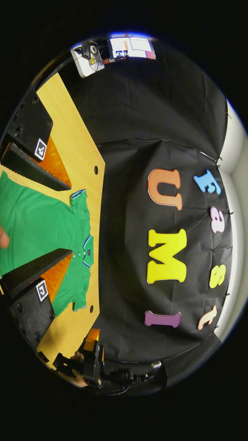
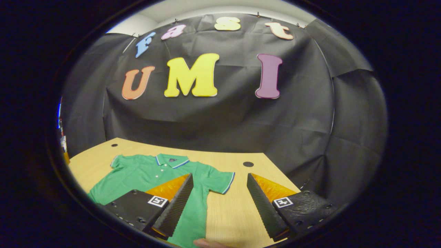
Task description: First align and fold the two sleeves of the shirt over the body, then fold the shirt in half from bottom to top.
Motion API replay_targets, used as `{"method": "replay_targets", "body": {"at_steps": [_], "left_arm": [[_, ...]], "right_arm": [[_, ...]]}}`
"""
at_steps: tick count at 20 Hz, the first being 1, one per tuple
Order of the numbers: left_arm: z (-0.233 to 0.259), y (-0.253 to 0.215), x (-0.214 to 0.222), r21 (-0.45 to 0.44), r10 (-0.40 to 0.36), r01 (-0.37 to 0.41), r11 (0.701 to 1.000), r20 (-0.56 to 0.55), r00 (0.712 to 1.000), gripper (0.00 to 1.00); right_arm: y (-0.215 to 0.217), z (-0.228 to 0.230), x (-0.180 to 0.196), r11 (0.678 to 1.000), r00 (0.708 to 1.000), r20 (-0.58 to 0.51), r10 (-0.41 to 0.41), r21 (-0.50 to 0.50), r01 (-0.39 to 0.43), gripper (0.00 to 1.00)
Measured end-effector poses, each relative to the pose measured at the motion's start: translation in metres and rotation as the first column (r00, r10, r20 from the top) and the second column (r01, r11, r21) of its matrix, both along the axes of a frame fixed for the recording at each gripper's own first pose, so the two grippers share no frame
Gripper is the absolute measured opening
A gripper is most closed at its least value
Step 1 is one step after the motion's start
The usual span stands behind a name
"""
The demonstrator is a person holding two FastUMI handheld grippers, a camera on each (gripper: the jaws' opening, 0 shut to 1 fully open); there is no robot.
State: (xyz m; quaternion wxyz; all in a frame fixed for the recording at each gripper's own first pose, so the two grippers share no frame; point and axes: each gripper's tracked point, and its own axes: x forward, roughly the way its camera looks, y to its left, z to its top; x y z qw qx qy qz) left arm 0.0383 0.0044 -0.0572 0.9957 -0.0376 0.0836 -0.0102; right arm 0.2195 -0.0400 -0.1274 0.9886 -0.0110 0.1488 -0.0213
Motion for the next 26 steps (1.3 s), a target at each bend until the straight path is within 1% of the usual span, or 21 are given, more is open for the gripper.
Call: {"method": "replay_targets", "body": {"at_steps": [2,3,6,7,9,12,13,14,15,16,17,18,19,21,22,23,24,26], "left_arm": [[-0.008,0.0,0.004,-0.002,0.003,-0.003,1.0,-0.021,1.0,1.0],[-0.01,-0.002,0.005,-0.004,0.0,0.0,1.0,-0.027,1.0,1.0],[-0.011,-0.001,0.007,0.001,-0.002,0.002,1.0,-0.025,1.0,1.0],[-0.01,0.001,0.008,0.005,0.002,-0.002,1.0,-0.023,1.0,1.0],[-0.01,0.005,0.01,0.014,0.011,-0.011,1.0,-0.017,1.0,1.0],[-0.02,0.014,0.017,0.019,0.035,-0.035,0.999,-0.036,0.999,1.0],[-0.025,0.016,0.019,0.018,0.039,-0.038,0.999,-0.049,0.998,1.0],[-0.028,0.017,0.021,0.015,0.044,-0.043,0.999,-0.06,0.997,1.0],[-0.031,0.018,0.023,0.009,0.049,-0.048,0.999,-0.072,0.996,1.0],[-0.034,0.018,0.024,0.003,0.051,-0.051,0.999,-0.082,0.995,1.0],[-0.037,0.018,0.026,-0.004,0.051,-0.051,0.999,-0.091,0.995,1.0],[-0.04,0.019,0.026,-0.01,0.052,-0.053,0.999,-0.097,0.994,1.0],[-0.041,0.019,0.026,-0.014,0.055,-0.057,0.998,-0.102,0.993,1.0],[-0.043,0.019,0.028,-0.021,0.054,-0.056,0.998,-0.11,0.993,1.0],[-0.044,0.019,0.028,-0.023,0.053,-0.056,0.998,-0.112,0.992,1.0],[-0.043,0.019,0.027,-0.023,0.054,-0.057,0.998,-0.113,0.992,1.0],[-0.044,0.019,0.028,-0.023,0.055,-0.058,0.998,-0.112,0.992,1.0],[-0.044,0.019,0.027,-0.02,0.055,-0.058,0.998,-0.112,0.992,1.0]], "right_arm": [[-0.008,-0.03,0.042,0.999,0.998,-0.058,-0.032,-0.013,0.031,0.95],[-0.009,-0.045,0.062,0.999,0.996,-0.083,-0.036,-0.027,0.034,0.95],[-0.016,-0.093,0.101,0.998,0.978,-0.198,-0.064,-0.017,0.062,0.95],[-0.019,-0.107,0.108,0.997,0.97,-0.23,-0.076,-0.016,0.074,0.95],[-0.023,-0.126,0.124,0.996,0.964,-0.25,-0.093,-0.024,0.09,0.94],[-0.026,-0.137,0.14,0.994,0.955,-0.274,-0.112,-0.017,0.112,0.94],[-0.029,-0.144,0.146,0.992,0.947,-0.295,-0.123,-0.006,0.127,0.89],[-0.028,-0.147,0.148,0.989,0.937,-0.323,-0.133,0.016,0.146,0.87],[-0.025,-0.152,0.147,0.988,0.929,-0.353,-0.116,0.052,0.143,0.71],[-0.024,-0.152,0.151,0.987,0.929,-0.353,-0.106,0.079,0.143,0.65],[-0.025,-0.152,0.153,0.984,0.927,-0.361,-0.1,0.1,0.145,0.55],[-0.023,-0.152,0.153,0.981,0.925,-0.367,-0.097,0.121,0.15,0.53],[-0.025,-0.152,0.155,0.98,0.926,-0.364,-0.103,0.124,0.157,0.47],[-0.019,-0.153,0.156,0.98,0.928,-0.364,-0.083,0.142,0.143,0.19],[-0.019,-0.153,0.156,0.984,0.929,-0.362,-0.077,0.123,0.13,0.1],[-0.018,-0.15,0.158,0.988,0.933,-0.354,-0.069,0.102,0.112,0.06],[-0.017,-0.151,0.158,0.993,0.933,-0.354,-0.065,0.073,0.096,0.0],[-0.011,-0.143,0.157,0.997,0.937,-0.345,-0.055,0.028,0.069,0.01]]}}
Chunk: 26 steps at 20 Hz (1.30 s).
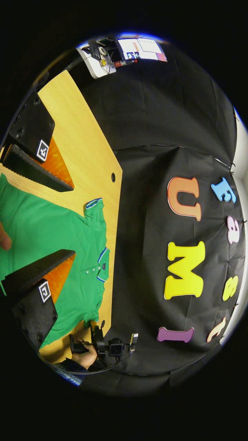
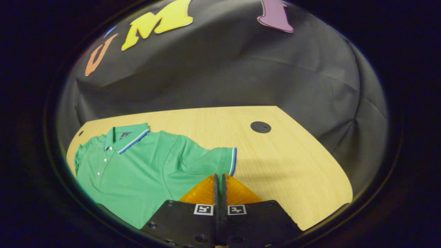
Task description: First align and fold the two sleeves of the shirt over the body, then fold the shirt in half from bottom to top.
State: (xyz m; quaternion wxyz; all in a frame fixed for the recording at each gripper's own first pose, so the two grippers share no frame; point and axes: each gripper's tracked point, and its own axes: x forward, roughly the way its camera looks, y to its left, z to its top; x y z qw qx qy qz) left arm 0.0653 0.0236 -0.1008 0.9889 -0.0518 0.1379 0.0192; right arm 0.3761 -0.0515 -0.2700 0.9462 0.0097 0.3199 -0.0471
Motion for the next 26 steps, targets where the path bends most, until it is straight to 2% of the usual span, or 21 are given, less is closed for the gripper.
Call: {"method": "replay_targets", "body": {"at_steps": [3,7,12,14,16,18,20,24,26], "left_arm": [[0.004,0.004,0.0,0.009,0.006,-0.006,1.0,0.011,1.0,1.0],[0.008,0.009,-0.001,0.007,0.015,-0.015,1.0,0.021,1.0,1.0],[0.016,0.012,-0.004,-0.004,0.014,-0.014,1.0,0.046,0.999,1.0],[0.023,0.009,-0.006,-0.027,-0.007,0.008,1.0,0.058,0.998,1.0],[0.033,0.015,-0.01,-0.021,0.015,-0.014,1.0,0.084,0.996,1.0],[0.035,0.019,-0.012,-0.008,0.026,-0.026,1.0,0.099,0.995,1.0],[0.036,0.018,-0.012,0.0,0.024,-0.024,1.0,0.103,0.994,1.0],[0.027,0.013,-0.009,0.001,0.018,-0.019,1.0,0.08,0.997,1.0],[0.027,0.016,-0.01,0.01,0.035,-0.035,0.999,0.074,0.997,1.0]], "right_arm": [[0.011,0.028,0.002,0.998,0.998,0.056,0.029,-0.052,-0.026,0.0],[0.051,0.067,0.008,0.991,0.987,0.13,0.091,-0.108,-0.077,0.0],[0.124,0.069,0.004,0.975,0.974,0.112,0.198,-0.122,-0.185,0.0],[0.148,0.073,-0.003,0.971,0.966,0.109,0.234,-0.074,-0.227,0.17],[0.159,0.082,-0.013,0.965,0.958,0.123,0.261,-0.066,-0.254,0.55],[0.155,0.099,-0.024,0.961,0.953,0.144,0.268,-0.109,-0.254,0.94],[0.152,0.128,-0.043,0.956,0.938,0.198,0.285,-0.134,-0.262,0.96],[0.131,0.187,-0.103,0.96,0.912,0.303,0.276,-0.136,-0.246,0.95],[0.12,0.216,-0.139,0.962,0.887,0.372,0.274,-0.122,-0.246,0.96]]}}
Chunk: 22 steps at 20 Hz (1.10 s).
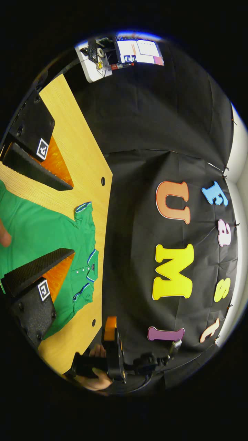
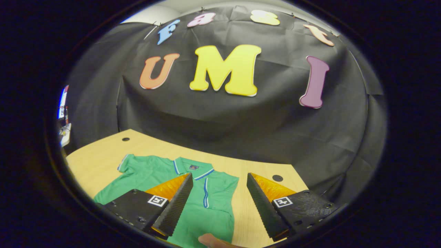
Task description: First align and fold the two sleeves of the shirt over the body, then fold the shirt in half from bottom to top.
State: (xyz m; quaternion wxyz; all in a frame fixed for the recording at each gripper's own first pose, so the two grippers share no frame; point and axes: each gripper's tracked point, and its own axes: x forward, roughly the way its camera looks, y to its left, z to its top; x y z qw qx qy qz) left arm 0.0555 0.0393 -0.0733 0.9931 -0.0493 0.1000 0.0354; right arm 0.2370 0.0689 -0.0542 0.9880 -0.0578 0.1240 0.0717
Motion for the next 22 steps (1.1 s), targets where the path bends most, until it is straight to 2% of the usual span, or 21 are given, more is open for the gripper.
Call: {"method": "replay_targets", "body": {"at_steps": [4,6,8,10,12,16,19,22], "left_arm": [[0.005,-0.006,-0.008,-0.015,0.011,-0.011,1.0,-0.002,1.0,1.0],[0.009,-0.012,-0.012,-0.017,0.007,-0.007,1.0,-0.004,1.0,1.0],[0.011,-0.013,-0.016,0.015,0.007,-0.007,1.0,-0.002,1.0,1.0],[0.012,-0.013,-0.021,0.028,0.018,-0.018,0.999,-0.007,1.0,1.0],[0.014,-0.016,-0.022,0.015,0.019,-0.018,1.0,-0.017,1.0,1.0],[0.025,-0.02,-0.012,0.011,0.021,-0.021,1.0,-0.022,1.0,1.0],[0.039,0.0,0.027,0.026,0.062,-0.062,0.998,-0.002,0.998,1.0],[0.031,0.021,0.082,0.005,0.081,-0.081,0.997,-0.01,0.997,1.0]], "right_arm": [[-0.041,0.029,-0.072,0.998,0.991,0.127,-0.035,-0.043,0.04,0.95],[-0.052,0.033,-0.113,0.999,0.987,0.152,-0.049,-0.01,0.052,0.95],[-0.056,0.031,-0.15,0.999,0.988,0.154,-0.024,0.049,0.017,0.95],[-0.071,0.018,-0.175,0.999,0.988,0.152,-0.02,0.049,0.013,0.95],[-0.082,0.002,-0.194,0.999,0.989,0.145,-0.023,0.03,0.019,0.95],[-0.082,-0.017,-0.222,0.996,0.989,0.148,-0.001,0.09,-0.012,0.96],[-0.078,-0.033,-0.231,0.996,0.99,0.137,0.038,0.073,-0.048,0.96],[-0.073,-0.038,-0.231,0.992,0.989,0.138,0.046,0.111,-0.062,0.95]]}}
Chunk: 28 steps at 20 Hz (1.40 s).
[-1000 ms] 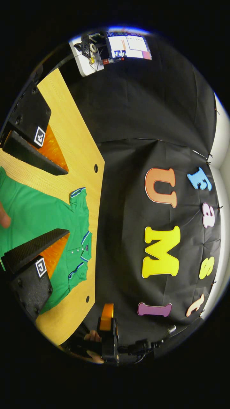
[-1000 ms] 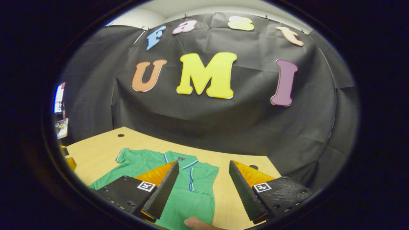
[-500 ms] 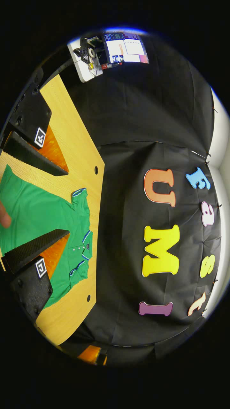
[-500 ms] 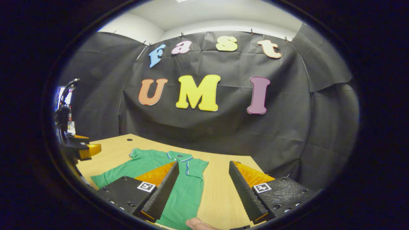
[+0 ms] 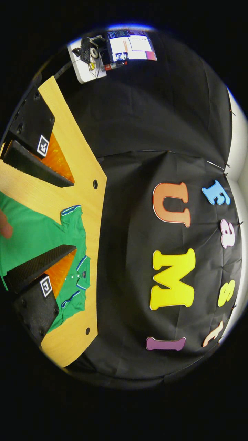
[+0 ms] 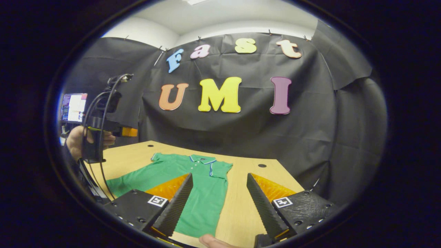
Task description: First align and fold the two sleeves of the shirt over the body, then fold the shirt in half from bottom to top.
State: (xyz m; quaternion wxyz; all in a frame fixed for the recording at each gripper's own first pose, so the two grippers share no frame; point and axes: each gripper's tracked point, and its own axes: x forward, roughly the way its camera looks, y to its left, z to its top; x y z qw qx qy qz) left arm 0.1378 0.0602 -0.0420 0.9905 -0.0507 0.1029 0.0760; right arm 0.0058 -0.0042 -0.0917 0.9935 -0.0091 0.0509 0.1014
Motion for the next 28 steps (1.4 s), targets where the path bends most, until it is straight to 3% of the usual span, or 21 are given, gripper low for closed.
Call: {"method": "replay_targets", "body": {"at_steps": [2,6,9,13,17,19,20,22,23,24,25,26,28], "left_arm": [[-0.015,0.008,0.045,-0.059,-0.014,0.013,0.998,-0.019,1.0,1.0],[-0.071,0.045,0.124,-0.142,0.042,-0.062,0.988,-0.14,0.989,1.0],[-0.11,0.062,0.17,-0.152,0.06,-0.091,0.984,-0.195,0.979,1.0],[-0.163,0.059,0.196,-0.191,0.042,-0.11,0.975,-0.329,0.943,1.0],[-0.179,0.05,0.208,-0.202,0.033,-0.108,0.973,-0.343,0.939,0.97],[-0.185,0.059,0.211,-0.136,0.068,-0.124,0.983,-0.358,0.931,0.86],[-0.184,0.059,0.213,-0.122,0.072,-0.124,0.985,-0.361,0.93,0.72],[-0.184,0.054,0.215,-0.13,0.058,-0.111,0.985,-0.358,0.932,0.61],[-0.184,0.053,0.218,-0.15,0.052,-0.113,0.982,-0.359,0.932,0.69],[-0.181,0.049,0.222,-0.207,0.027,-0.108,0.972,-0.359,0.933,0.36],[-0.18,0.042,0.224,-0.273,0.007,-0.115,0.955,-0.365,0.931,0.31],[-0.177,0.041,0.226,-0.323,0.007,-0.138,0.936,-0.377,0.926,0.14],[-0.174,0.042,0.23,-0.326,0.016,-0.153,0.933,-0.387,0.922,0.11]], "right_arm": [[-0.001,-0.001,0.004,1.0,1.0,0.017,0.004,0.018,-0.004,0.95],[0.0,-0.006,0.019,1.0,0.999,0.045,0.003,0.011,-0.003,0.95],[0.008,-0.014,0.031,0.999,0.997,0.054,0.046,-0.016,-0.045,0.94],[0.018,-0.032,0.048,0.997,0.997,0.019,0.08,-0.015,-0.079,0.95],[0.024,-0.046,0.061,0.993,0.993,-0.024,0.116,0.011,-0.116,0.96],[0.025,-0.052,0.067,0.991,0.99,-0.041,0.131,0.015,-0.131,0.95],[0.024,-0.054,0.071,0.991,0.99,-0.044,0.136,0.011,-0.136,0.95],[0.018,-0.059,0.077,0.992,0.99,-0.052,0.128,0.006,-0.128,0.95],[0.015,-0.062,0.08,0.992,0.991,-0.057,0.122,0.014,-0.121,0.95],[0.012,-0.063,0.083,0.993,0.991,-0.065,0.117,0.029,-0.115,0.95],[0.008,-0.065,0.085,0.993,0.991,-0.074,0.111,0.043,-0.108,0.95],[0.003,-0.065,0.086,0.993,0.992,-0.076,0.105,0.052,-0.101,0.95],[-0.012,-0.07,0.091,0.996,0.994,-0.082,0.077,0.04,-0.074,0.95]]}}
